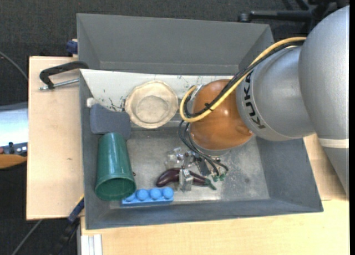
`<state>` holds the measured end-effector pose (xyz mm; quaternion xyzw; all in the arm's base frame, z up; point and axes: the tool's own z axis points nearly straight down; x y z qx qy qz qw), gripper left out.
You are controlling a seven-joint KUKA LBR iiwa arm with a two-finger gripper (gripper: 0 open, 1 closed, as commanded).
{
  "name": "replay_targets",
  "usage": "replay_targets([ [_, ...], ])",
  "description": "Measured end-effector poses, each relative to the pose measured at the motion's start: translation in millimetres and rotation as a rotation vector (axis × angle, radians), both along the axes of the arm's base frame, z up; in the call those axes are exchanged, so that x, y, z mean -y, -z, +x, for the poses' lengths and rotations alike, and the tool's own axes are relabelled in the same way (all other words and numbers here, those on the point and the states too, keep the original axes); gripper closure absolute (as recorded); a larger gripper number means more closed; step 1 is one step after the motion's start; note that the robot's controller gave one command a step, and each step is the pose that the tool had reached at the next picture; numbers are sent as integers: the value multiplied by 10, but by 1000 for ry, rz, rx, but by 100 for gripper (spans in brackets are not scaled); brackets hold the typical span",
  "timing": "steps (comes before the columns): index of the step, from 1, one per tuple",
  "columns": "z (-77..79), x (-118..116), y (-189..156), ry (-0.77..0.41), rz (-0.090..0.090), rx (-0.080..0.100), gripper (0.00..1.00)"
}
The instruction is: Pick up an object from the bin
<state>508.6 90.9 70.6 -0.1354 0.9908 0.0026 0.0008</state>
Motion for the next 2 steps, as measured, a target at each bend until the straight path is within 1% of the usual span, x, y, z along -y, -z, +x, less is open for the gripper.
replay_targets([
  [1,-8,1,-26,0,0,-3,100],
  [2,-12,-2,-162,0,0,-2,100],
])
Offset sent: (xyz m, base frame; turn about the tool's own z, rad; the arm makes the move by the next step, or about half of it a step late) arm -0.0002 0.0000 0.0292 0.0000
